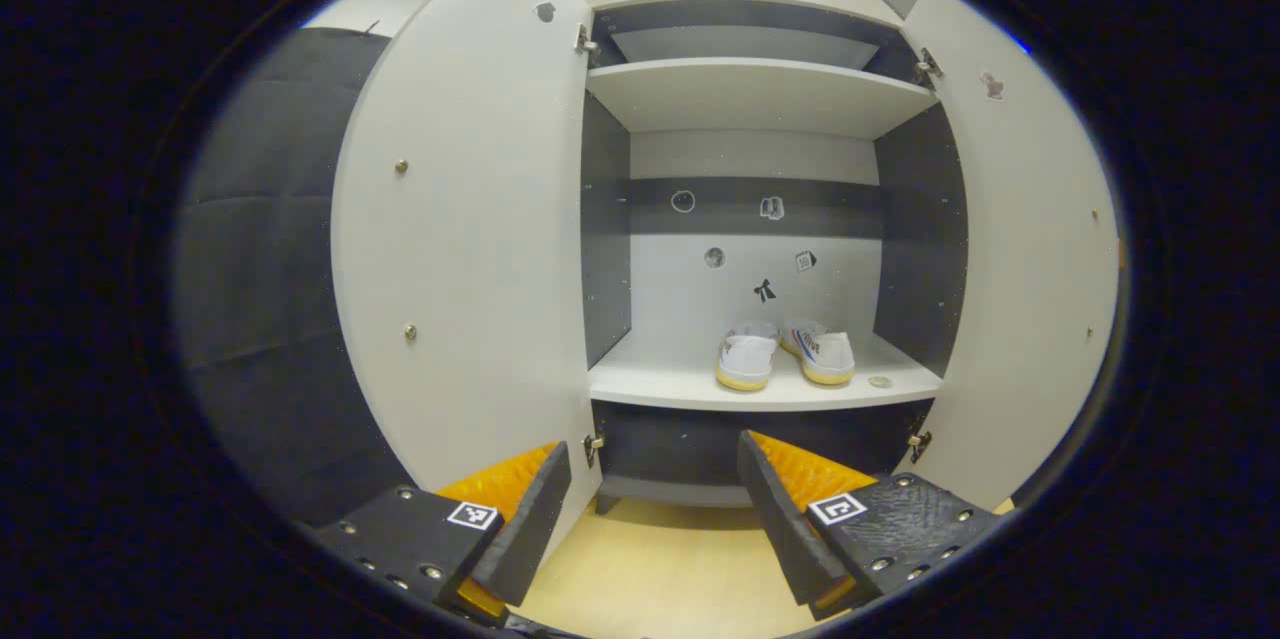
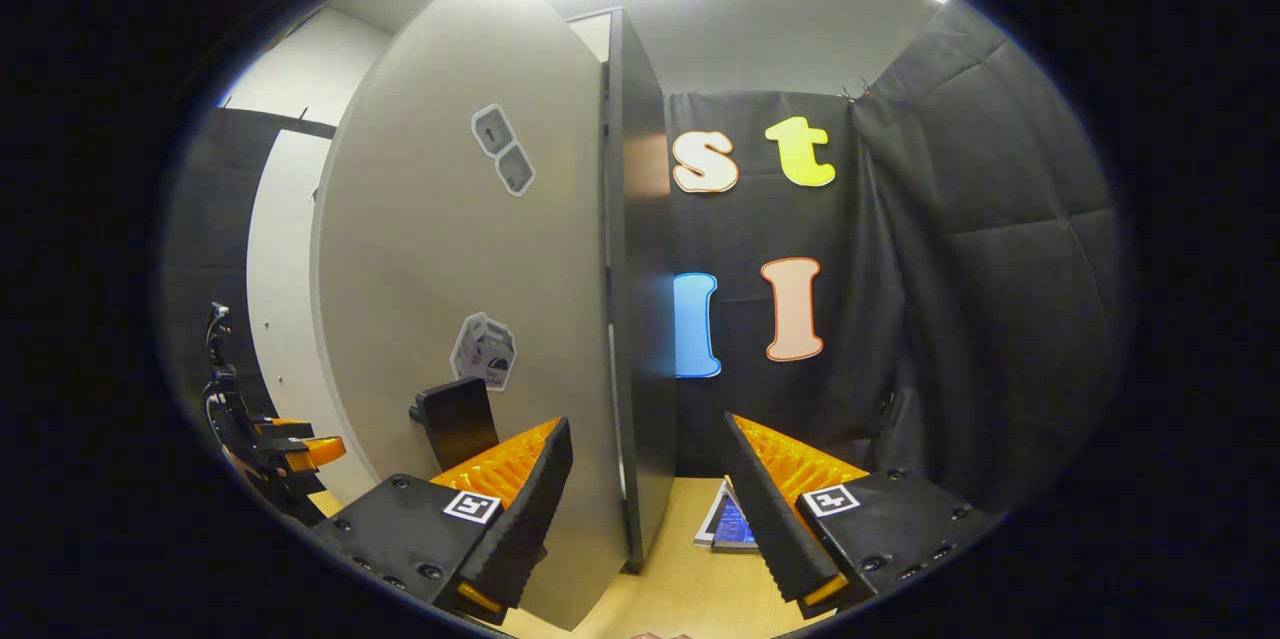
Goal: Grab one shoe with the right hand and put it into the shoe cabinet, grab the other shoe with the left hand and put it into the shoe cabinet; then close the right door with the right hand and the left door with the left hand.
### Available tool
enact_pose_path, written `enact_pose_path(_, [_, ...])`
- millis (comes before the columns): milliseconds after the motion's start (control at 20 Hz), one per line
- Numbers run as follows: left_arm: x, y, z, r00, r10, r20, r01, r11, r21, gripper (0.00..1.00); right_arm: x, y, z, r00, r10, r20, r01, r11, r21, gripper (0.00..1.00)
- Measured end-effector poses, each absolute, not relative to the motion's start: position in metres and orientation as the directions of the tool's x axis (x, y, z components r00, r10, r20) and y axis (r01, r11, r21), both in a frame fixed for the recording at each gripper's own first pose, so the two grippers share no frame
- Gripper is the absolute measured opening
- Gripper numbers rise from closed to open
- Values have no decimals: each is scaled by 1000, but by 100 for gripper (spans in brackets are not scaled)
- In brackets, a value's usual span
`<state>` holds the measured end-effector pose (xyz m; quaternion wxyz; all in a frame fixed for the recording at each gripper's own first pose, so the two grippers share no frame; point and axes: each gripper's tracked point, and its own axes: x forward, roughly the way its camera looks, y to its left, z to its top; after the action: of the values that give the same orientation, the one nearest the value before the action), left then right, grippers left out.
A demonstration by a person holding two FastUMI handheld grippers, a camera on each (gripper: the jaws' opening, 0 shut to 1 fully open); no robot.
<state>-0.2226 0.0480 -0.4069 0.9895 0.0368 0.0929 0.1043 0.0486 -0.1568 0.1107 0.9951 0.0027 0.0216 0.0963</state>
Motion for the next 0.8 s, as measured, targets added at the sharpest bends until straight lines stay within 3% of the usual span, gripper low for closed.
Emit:
enact_pose_path(50, [-223, 45, -407, 966, 196, -170, -186, 980, 71, 96, 48, -146, 112, 981, 190, -41, -190, 982, 0, 87])
enact_pose_path(100, [-224, 45, -406, 969, 185, -163, -178, 982, 62, 100, 49, -136, 114, 981, 190, -35, -190, 982, -5, 94])
enact_pose_path(200, [-230, 51, -406, 969, 183, -168, -174, 983, 65, 96, 48, -113, 111, 980, 196, -46, -196, 981, 5, 94])
enact_pose_path(250, [-234, 53, -403, 971, 177, -161, -167, 983, 72, 100, 51, -100, 110, 977, 207, -45, -207, 978, 3, 94])
enact_pose_path(450, [-250, 75, -406, 972, 160, -170, -152, 987, 58, 96, 69, -59, 113, 967, 250, -41, -251, 968, -25, 94])
enact_pose_path(500, [-254, 82, -405, 972, 160, -169, -155, 987, 46, 100, 74, -51, 112, 967, 252, -45, -254, 967, -21, 87])
enact_pose_path(550, [-261, 90, -404, 972, 166, -167, -162, 986, 39, 96, 75, -46, 110, 964, 261, -46, -262, 965, -14, 95])
enact_pose_path(600, [-268, 100, -402, 971, 176, -164, -172, 984, 36, 100, 79, -42, 112, 964, 262, -46, -262, 965, -8, 92])
enact_pose_path(700, [-279, 124, -394, 969, 201, -144, -197, 980, 38, 100, 83, -44, 118, 973, 227, -30, -227, 974, 6, 99])
enact_pose_path(800, [-288, 148, -384, 966, 230, -116, -228, 973, 30, 100, 81, -44, 122, 981, 194, -9, -194, 981, 16, 99])
